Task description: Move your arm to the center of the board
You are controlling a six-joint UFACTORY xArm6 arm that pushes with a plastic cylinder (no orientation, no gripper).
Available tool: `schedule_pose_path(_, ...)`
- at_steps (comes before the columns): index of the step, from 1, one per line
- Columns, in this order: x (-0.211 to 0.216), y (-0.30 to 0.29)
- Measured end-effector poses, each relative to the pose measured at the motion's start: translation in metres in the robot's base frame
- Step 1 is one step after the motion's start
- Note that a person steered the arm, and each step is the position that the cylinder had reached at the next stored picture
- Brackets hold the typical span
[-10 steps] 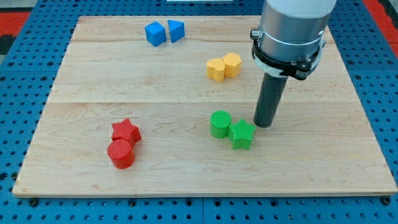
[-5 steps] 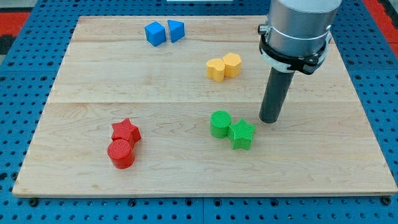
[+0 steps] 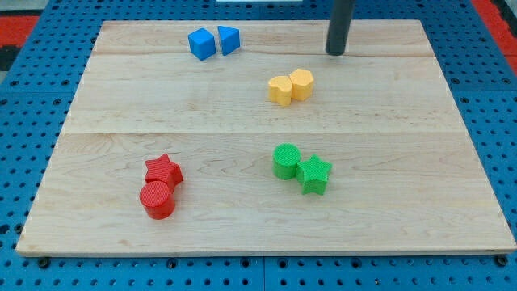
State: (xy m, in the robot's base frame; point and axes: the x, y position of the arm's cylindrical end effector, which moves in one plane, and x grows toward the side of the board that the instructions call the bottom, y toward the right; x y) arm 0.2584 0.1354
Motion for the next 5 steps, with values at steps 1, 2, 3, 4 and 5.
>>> schedule_pose_path(1, 0.044, 0.009)
schedule_pose_path(2, 0.103, 0.02)
schedule_pose_path(3, 0.135, -0.009)
schedule_pose_path(4, 0.156, -0.088)
schedule_pose_path(5, 0.165, -0.13)
